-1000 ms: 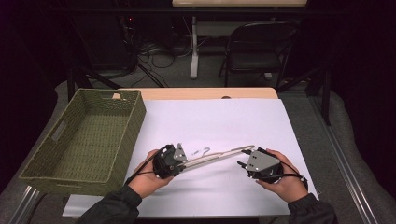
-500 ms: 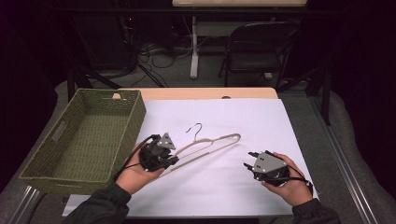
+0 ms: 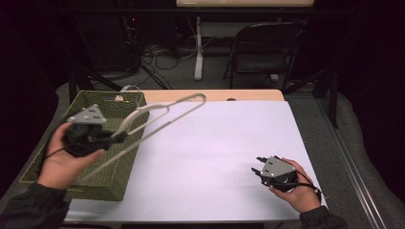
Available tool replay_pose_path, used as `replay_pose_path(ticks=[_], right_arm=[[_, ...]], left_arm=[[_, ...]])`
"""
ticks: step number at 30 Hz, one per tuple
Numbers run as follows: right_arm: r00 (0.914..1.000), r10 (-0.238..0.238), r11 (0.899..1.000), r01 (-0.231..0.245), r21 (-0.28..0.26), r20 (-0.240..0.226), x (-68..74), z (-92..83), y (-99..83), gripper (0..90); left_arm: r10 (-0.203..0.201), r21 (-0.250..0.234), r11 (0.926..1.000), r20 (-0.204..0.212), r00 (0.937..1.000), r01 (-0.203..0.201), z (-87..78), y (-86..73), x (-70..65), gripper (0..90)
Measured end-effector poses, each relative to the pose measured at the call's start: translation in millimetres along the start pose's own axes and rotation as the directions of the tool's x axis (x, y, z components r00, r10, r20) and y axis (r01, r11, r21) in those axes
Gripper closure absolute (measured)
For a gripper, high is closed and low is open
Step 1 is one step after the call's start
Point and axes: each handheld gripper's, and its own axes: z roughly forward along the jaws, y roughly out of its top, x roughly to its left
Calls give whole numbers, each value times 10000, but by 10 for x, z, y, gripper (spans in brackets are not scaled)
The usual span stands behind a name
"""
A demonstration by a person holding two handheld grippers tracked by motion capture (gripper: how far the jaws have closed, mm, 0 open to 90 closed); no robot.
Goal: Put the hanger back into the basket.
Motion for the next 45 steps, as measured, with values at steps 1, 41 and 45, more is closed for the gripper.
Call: replay_pose_path(ticks=[1,41,45], right_arm=[[10000,-3,10000,3,42,-43,2,8,-1,594],[9962,860,9942,-849,654,-142,-12,202,-175,590],[9964,830,9946,-819,634,-156,-5,221,-185,589]], left_arm=[[-162,-120,9998,-158,9997,160,-67,-35,87,870],[-1776,1213,9747,-913,9799,1879,194,-1317,1492,869],[-1824,1690,9660,-922,9789,1959,364,-1428,1487,869]])
